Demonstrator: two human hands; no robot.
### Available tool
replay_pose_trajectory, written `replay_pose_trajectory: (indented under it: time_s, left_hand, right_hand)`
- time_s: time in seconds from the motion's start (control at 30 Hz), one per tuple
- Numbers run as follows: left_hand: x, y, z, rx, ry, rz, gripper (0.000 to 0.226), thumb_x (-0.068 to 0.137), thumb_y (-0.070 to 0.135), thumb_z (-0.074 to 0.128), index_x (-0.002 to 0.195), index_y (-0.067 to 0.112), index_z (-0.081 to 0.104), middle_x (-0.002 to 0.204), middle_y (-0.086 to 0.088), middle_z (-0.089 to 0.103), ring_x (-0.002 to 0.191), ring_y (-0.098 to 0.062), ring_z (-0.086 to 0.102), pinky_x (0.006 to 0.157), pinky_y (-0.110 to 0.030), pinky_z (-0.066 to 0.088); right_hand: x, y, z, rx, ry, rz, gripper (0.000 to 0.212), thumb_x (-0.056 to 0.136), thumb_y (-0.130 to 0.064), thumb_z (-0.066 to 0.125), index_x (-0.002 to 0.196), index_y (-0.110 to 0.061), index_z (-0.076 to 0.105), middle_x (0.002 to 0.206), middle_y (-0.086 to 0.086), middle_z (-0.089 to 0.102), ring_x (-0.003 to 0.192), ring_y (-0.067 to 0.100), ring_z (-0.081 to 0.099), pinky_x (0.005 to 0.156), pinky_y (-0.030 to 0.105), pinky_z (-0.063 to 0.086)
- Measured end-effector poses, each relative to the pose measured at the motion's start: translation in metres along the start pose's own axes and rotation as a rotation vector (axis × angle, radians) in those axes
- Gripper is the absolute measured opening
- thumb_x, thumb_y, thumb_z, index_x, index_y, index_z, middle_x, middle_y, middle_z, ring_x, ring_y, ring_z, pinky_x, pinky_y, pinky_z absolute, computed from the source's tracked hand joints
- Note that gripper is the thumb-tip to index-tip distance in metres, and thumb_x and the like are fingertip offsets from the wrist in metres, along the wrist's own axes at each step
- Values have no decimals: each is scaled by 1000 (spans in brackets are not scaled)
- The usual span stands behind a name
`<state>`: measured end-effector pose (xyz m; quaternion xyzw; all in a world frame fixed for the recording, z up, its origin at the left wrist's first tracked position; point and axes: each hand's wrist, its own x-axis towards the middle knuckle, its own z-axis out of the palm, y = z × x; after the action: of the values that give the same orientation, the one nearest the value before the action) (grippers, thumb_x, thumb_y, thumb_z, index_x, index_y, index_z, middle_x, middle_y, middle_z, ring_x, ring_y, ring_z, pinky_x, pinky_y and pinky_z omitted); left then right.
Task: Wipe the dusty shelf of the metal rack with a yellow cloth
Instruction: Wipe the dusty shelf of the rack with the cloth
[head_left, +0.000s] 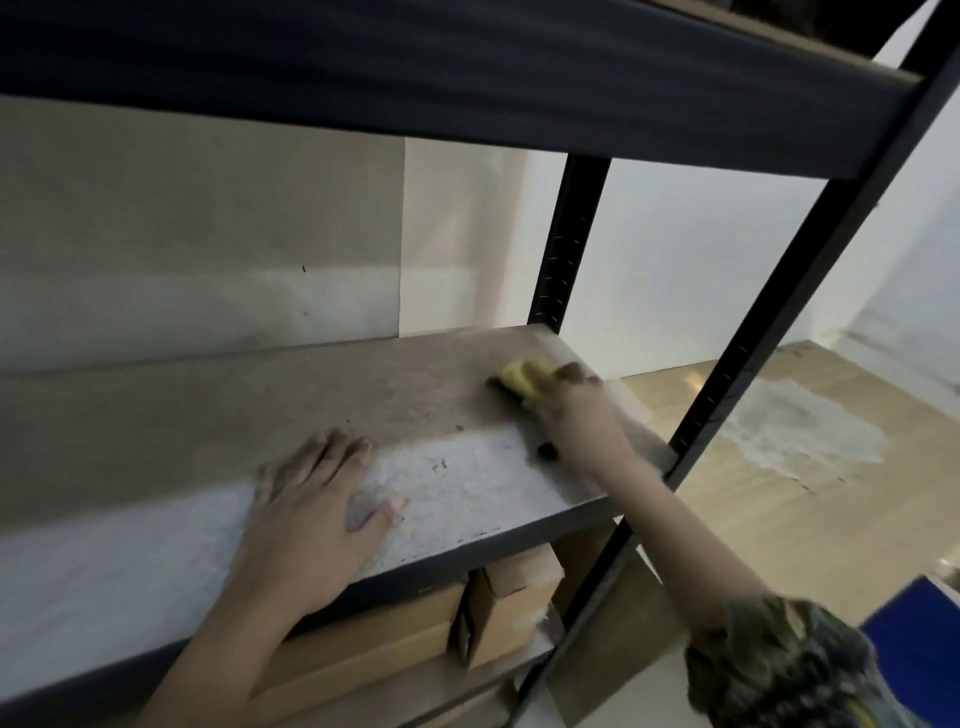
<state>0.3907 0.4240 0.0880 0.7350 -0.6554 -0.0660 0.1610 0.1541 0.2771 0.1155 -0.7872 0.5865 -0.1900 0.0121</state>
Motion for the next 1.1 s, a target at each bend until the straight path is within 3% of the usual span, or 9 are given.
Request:
replay_pose_trajectory:
  time_s: [0.07, 0.23, 0.33, 0.47, 0.67, 0.8, 0.87, 0.93, 1.1]
  left_hand:
    - [0, 0, 0, 0, -1, -5, 85, 73, 74, 6, 148, 33, 9, 157, 11, 0, 144, -8, -3, 118, -41, 0]
    - [0, 1, -1, 18, -16, -10, 74, 85, 69, 18, 148, 33, 5, 157, 11, -4, 144, -8, -6, 118, -42, -1]
    - [0, 1, 0, 15, -8, -9, 75, 85, 70, 18, 148, 32, 4, 156, 12, -4, 144, -8, -6, 118, -42, -1]
    - [1, 1, 0, 15, -3, -13, 76, 84, 72, 17, 148, 32, 6, 157, 12, -4, 144, -7, -6, 118, -41, -2]
    - [1, 0, 1, 0, 14, -12, 88, 71, 78, 4, 147, 34, 9, 157, 13, 0, 143, -6, -4, 116, -41, -2]
    - [1, 1, 1, 9, 12, -17, 76, 82, 73, 16, 147, 34, 6, 156, 14, -3, 143, -5, -7, 116, -39, -3]
    - [1, 1, 1, 6, 11, -11, 81, 78, 76, 11, 147, 34, 6, 156, 14, -3, 143, -5, -6, 116, -39, -3]
    - [1, 1, 0, 14, 9, -10, 85, 72, 75, 4, 147, 34, 5, 156, 13, -2, 143, -5, -5, 116, -39, -3]
    - [1, 1, 1, 29, 4, -9, 87, 72, 78, 1, 147, 34, 5, 156, 13, -3, 143, -5, -5, 116, -39, -3]
  right_hand:
    - [-28, -9, 9, -64, -16, -91, 42, 94, -35, 45, 136, -33, 39, 124, 9, 47, 110, 33, 44, 91, 46, 42]
    - [-3, 41, -14, -82, 70, 392, 26, 96, -23, 40, 121, -20, 45, 118, 16, 44, 107, 38, 40, 87, 46, 39]
    - [-1, 37, -15, 13, 94, 220, 34, 96, -32, 42, 130, -30, 45, 120, 14, 47, 108, 36, 41, 88, 45, 40]
    - [-17, 34, 2, -77, -66, 99, 56, 87, -57, 47, 138, -37, 35, 131, 5, 46, 116, 30, 39, 93, 49, 40]
    - [-38, 18, -2, -38, 7, -88, 45, 90, -31, 54, 134, -34, 44, 116, 3, 58, 97, 25, 40, 81, 39, 39]
    - [-81, -7, -15, 175, -181, -395, 49, 89, -29, 59, 134, -36, 44, 118, -7, 56, 93, 16, 42, 80, 24, 37]
    - [-73, -4, -25, 231, -160, -387, 48, 89, -28, 58, 134, -37, 44, 123, -6, 54, 104, 15, 47, 88, 20, 36]
    - [-49, 10, -31, 253, -73, -232, 45, 89, -28, 58, 133, -30, 48, 127, 0, 54, 112, 18, 52, 91, 21, 37]
    - [-30, 21, -18, -100, -122, -36, 62, 81, -60, 54, 133, -29, 45, 123, 2, 43, 118, 24, 38, 100, 42, 37]
